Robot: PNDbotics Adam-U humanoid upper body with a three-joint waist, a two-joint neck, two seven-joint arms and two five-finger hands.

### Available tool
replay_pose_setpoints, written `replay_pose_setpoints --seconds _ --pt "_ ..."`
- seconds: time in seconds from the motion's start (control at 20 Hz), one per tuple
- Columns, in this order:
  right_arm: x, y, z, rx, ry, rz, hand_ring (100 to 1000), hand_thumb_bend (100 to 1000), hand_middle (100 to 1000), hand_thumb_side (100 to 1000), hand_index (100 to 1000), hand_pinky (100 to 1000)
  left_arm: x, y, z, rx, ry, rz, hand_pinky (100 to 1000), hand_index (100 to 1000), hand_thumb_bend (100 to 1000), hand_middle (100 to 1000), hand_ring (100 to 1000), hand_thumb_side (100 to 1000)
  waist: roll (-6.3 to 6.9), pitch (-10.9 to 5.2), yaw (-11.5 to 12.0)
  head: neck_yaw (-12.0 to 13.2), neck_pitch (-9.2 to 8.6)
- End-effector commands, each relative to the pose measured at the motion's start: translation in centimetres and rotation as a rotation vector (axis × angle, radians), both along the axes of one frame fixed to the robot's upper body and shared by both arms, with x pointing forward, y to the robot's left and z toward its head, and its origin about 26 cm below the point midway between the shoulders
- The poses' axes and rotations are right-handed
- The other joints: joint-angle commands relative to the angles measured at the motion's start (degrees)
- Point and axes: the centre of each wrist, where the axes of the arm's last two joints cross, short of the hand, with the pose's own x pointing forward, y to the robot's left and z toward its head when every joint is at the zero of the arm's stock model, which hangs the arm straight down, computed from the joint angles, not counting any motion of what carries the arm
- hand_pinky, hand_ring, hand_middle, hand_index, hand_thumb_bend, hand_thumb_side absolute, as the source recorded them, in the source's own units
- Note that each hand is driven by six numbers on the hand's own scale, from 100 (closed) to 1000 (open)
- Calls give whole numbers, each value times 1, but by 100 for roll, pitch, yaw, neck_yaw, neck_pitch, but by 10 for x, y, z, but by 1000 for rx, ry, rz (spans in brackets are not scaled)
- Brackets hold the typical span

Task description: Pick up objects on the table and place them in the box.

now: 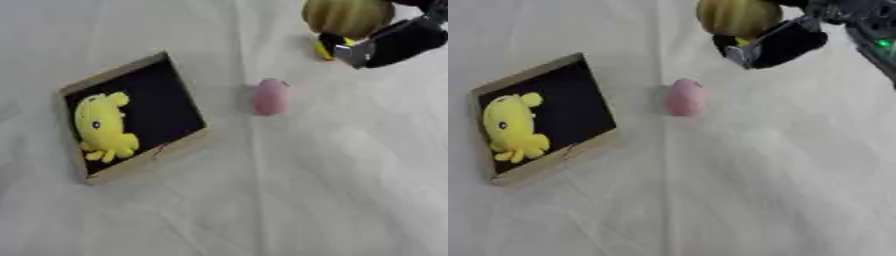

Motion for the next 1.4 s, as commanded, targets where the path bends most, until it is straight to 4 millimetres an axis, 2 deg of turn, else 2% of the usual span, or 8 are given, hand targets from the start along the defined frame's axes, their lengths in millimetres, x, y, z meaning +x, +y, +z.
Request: replay_pose_setpoints --seconds 0.05,0.35,0.4,0.45,0.6,0.65,1.1,1.4 --pt "6 22 9 -26 -28 51 745 100 694 221 768 851 0 -2 16 45 -48 -28 739 780 100 596 624 567 -69 -235 69 -96 13" --pt "20 76 13 -48 -111 155 746 100 704 230 771 845 5 -13 39 87 -146 -108 742 780 100 604 634 482 -116 -228 412 -428 -14" --pt "24 84 12 -52 -126 159 747 100 708 289 772 844 6 -15 42 93 -160 -120 742 780 100 605 635 475 -120 -230 461 -479 -6" --pt "28 91 9 -58 -140 160 748 100 710 238 773 844 7 -17 45 99 -174 -131 742 780 100 606 636 459 -125 -232 513 -531 3" --pt "44 109 -3 -76 -177 152 752 100 718 250 778 841 8 -22 52 112 -205 -165 743 779 100 608 638 440 -141 -240 646 -669 48" --pt "50 113 -8 -83 -187 147 753 135 720 259 780 840 9 -23 54 115 -212 -174 743 779 100 608 639 435 -149 -244 680 -712 61" --pt "91 135 -58 -113 -178 100 780 204 746 274 812 845 11 -33 62 115 -239 -233 743 779 100 609 639 437 -204 -174 896 -917 5" --pt "106 134 -78 -202 -193 71 895 420 843 305 887 886 12 -36 62 111 -232 -250 742 780 100 607 636 459 -225 -106 940 -928 1"
